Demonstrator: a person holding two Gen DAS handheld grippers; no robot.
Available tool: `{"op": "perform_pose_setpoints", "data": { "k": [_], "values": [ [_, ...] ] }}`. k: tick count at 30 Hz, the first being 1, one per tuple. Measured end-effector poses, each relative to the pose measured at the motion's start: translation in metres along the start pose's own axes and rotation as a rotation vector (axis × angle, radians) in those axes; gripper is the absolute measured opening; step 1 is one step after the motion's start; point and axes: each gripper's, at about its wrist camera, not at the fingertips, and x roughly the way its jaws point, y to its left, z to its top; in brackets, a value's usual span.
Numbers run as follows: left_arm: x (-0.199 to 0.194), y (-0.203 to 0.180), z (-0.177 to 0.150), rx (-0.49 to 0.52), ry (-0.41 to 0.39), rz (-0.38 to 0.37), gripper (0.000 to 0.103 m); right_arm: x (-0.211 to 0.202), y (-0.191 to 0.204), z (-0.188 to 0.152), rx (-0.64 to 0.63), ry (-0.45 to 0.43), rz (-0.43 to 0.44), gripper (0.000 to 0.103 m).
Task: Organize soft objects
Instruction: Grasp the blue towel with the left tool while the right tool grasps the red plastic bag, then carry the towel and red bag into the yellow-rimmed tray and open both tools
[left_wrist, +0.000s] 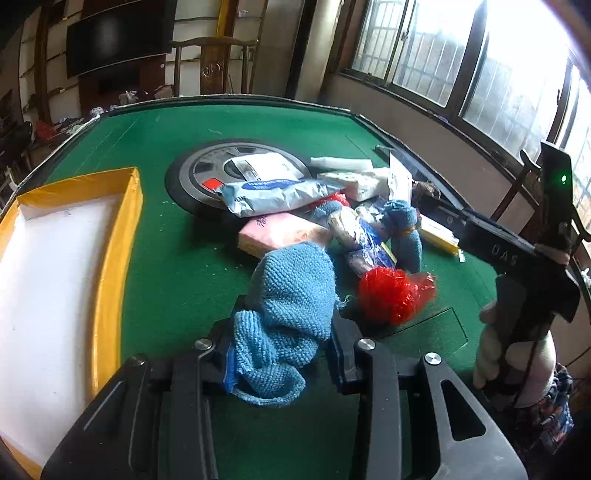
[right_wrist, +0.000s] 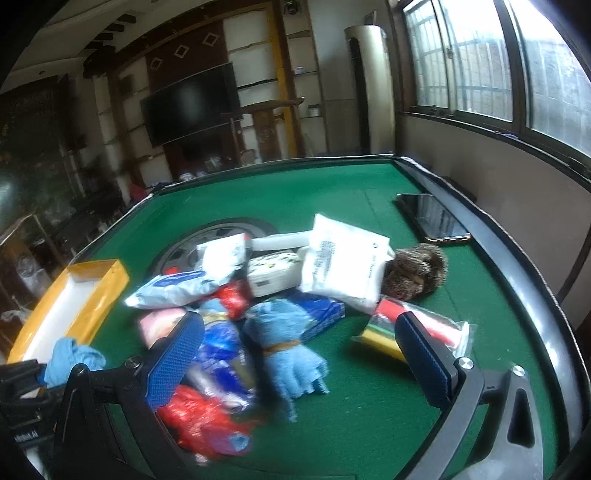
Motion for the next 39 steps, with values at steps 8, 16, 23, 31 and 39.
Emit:
{"op": "perform_pose_setpoints", "data": {
  "k": [8,16,23,31,39],
  "values": [
    [-0.047,0.038,-0.007,-0.086,-0.054,-0.030,0.035,-0.001,0.077,-0.036,-0.290,0.143,0.084,0.087],
    [-0.088,0.064,-0.007,-0.144,-0.109,-0.092,0.035,0.008,0.084,-0.040,-0.312,0.257,0.062,0.032],
    [-0.164,0.095,0.030,-0.144,-0.186,-0.197,0.035,-0.089,0.112,0.044,-0.220,0.110,0.383,0.032],
    [-0.179,0.147,0.114,-0.181,-0.239,-0.003,0.035,-0.095,0.203,0.141,-0.160,0.026,0.668,0.033],
    [-0.055,0.229,0.095,-0.374,-0.113,0.013,0.035,0.071,0.263,0.072,-0.086,0.322,0.591,0.033]
  ]
}}
